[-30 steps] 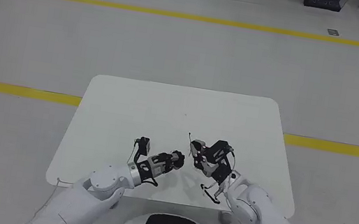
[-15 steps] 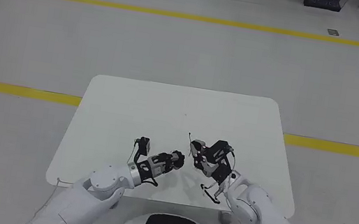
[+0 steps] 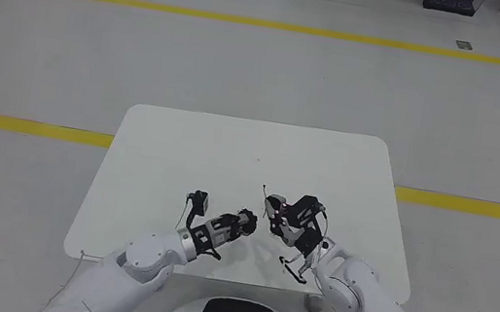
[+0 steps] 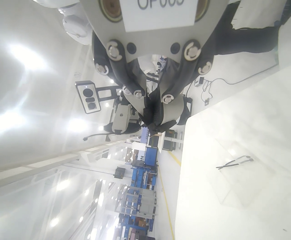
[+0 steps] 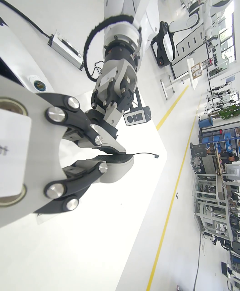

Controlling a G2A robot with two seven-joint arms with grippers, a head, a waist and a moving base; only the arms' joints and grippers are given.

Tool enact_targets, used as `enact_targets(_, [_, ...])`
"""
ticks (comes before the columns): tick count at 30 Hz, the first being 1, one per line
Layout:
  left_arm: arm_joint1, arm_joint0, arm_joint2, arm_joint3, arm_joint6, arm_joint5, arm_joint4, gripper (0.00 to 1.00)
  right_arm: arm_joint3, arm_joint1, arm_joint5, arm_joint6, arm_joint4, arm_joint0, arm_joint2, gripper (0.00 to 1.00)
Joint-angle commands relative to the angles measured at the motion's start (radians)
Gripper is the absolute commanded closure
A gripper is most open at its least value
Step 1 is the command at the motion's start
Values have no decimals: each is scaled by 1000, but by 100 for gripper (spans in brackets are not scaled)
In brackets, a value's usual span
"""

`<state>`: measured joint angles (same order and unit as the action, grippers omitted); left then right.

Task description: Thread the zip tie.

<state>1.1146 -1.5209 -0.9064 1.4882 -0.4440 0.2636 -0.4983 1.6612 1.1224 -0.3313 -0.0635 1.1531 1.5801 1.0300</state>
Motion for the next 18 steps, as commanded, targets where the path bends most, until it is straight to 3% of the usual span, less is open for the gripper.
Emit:
enact_targets(1, [-1, -21, -3, -1, 0, 76, 27, 100, 0, 0, 0, 0, 0, 0, 0, 100])
enact_targets(8, [2, -108, -60, 77, 32, 76, 178, 100, 0, 0, 0, 0, 0, 0, 0, 100])
enact_targets(14, [20, -151, -98, 76, 76, 76, 284, 100, 0, 0, 0, 0, 0, 0, 0, 100])
enact_targets(18, [36, -150, -105, 62, 79, 76, 323, 100, 0, 0, 0, 0, 0, 0, 0, 100])
